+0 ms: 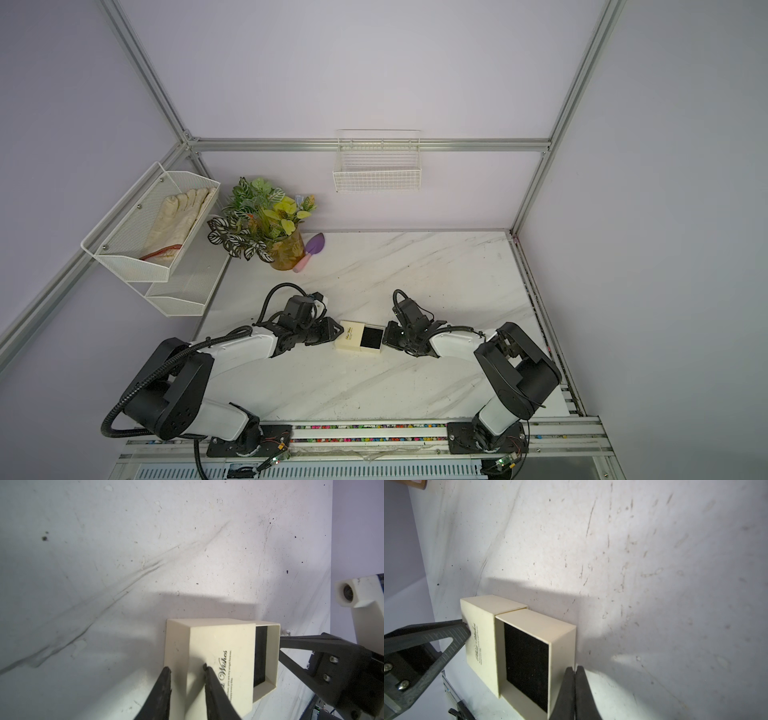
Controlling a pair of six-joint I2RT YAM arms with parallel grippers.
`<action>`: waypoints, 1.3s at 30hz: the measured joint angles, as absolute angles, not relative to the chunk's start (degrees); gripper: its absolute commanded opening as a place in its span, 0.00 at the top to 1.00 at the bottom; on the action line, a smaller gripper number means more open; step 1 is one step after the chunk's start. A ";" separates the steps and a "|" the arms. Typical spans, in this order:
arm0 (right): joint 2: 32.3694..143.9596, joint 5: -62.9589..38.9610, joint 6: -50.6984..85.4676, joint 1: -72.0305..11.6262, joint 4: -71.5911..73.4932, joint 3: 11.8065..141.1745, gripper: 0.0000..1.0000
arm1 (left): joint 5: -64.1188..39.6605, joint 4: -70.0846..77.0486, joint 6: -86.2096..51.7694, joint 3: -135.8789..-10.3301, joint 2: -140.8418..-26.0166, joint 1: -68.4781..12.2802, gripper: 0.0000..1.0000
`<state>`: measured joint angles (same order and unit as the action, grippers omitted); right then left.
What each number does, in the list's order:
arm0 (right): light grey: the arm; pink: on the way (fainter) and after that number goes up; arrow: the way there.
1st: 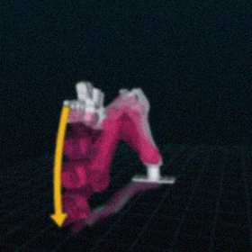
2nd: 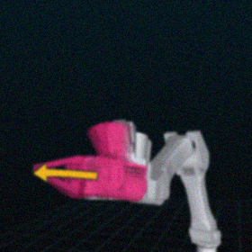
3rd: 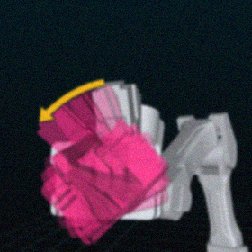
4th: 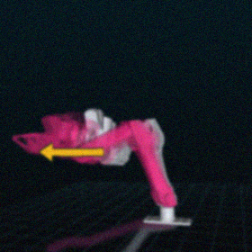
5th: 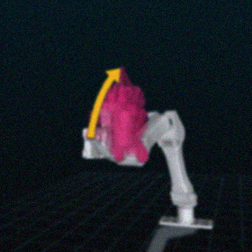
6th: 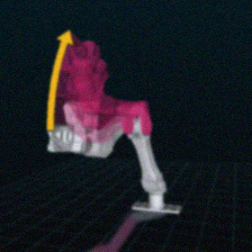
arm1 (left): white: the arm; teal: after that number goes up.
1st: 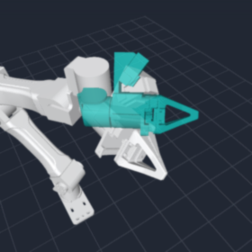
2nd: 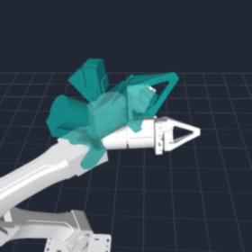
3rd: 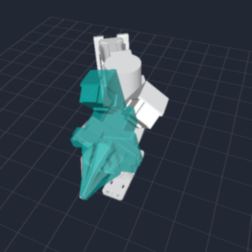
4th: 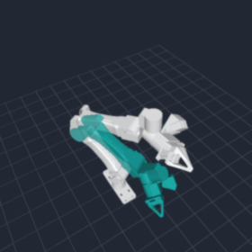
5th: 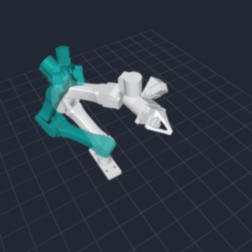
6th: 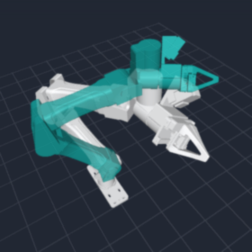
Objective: Place the earrings into the drawer-style jewelry box
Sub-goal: Open the drawer in the jewelry box, then pick up the earring from the center of the board.
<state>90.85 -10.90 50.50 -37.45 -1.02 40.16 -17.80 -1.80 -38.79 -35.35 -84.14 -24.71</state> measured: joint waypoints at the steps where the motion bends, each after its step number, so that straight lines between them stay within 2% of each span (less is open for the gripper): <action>1: 90.74 -10.85 50.39 -37.45 -1.23 40.14 0.84 | -17.80 -1.83 -38.79 -35.35 -84.14 -24.71 0.70; 7: 88.97 -9.72 50.11 -37.45 -3.33 40.14 0.75 | -17.72 -1.85 -38.79 -35.35 -84.18 -24.69 0.67; 11: 86.30 -8.84 49.56 -37.45 -4.62 40.03 0.70 | -17.37 -2.04 -38.81 -35.35 -84.16 -24.69 0.59; 20: 73.38 -1.39 44.34 -37.45 -10.59 37.76 0.70 | -16.25 -5.06 -38.19 -35.55 -83.33 -24.69 0.39; 26: 68.99 1.08 37.34 -37.45 -13.02 35.29 0.69 | -13.69 -10.68 -36.93 -36.99 -78.32 -24.71 0.29; 33: 72.05 0.93 30.87 -37.45 -13.69 35.62 0.69 | -9.61 -12.73 -35.33 -38.17 -71.20 -24.71 0.28; 39: 77.78 0.99 28.73 -37.45 -13.80 37.39 0.67 | -8.67 -13.54 -35.07 -38.17 -70.57 -24.71 0.28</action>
